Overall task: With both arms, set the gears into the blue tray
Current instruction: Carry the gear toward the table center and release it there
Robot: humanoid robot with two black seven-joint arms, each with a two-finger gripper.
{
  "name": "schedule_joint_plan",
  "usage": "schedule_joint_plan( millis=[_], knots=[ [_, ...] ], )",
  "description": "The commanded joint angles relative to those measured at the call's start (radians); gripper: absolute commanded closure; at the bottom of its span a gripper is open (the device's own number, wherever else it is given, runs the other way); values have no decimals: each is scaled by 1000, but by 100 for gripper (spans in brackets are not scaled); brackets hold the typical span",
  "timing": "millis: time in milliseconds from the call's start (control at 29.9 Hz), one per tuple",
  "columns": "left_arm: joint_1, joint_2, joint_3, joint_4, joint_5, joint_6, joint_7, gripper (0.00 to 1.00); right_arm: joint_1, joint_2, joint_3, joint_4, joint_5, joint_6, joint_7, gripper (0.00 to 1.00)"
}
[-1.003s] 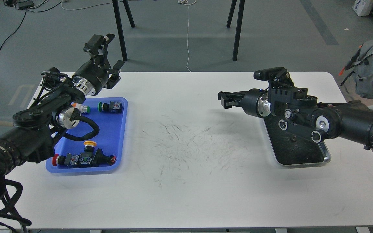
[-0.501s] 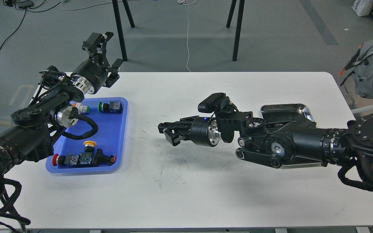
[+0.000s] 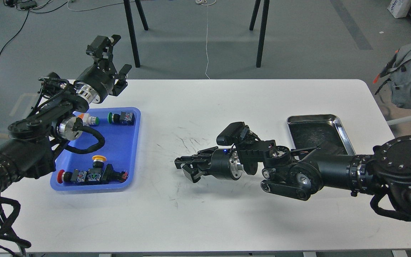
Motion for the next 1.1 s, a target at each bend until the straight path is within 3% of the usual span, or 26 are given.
schedule_joint_plan(
  millis=[0,468,735,903,1070],
  knots=[
    [2,2,0,0,0,0,0,0,-12,0,-3,-12,-1,0,2,98],
    [9,9,0,0,0,0,0,0,-40,0,-27,-54,-20,0,2,95],
    [9,9,0,0,0,0,0,0,-41,0,-29,-63,-18,3,2,79],
    [9,10,0,0,-1,0,0,0,-41,0,-26,-66,-16,3,2,63],
    [9,13,0,0,0,0,0,0,-40,0,-13,-66,-12,3,1,56]
  ],
)
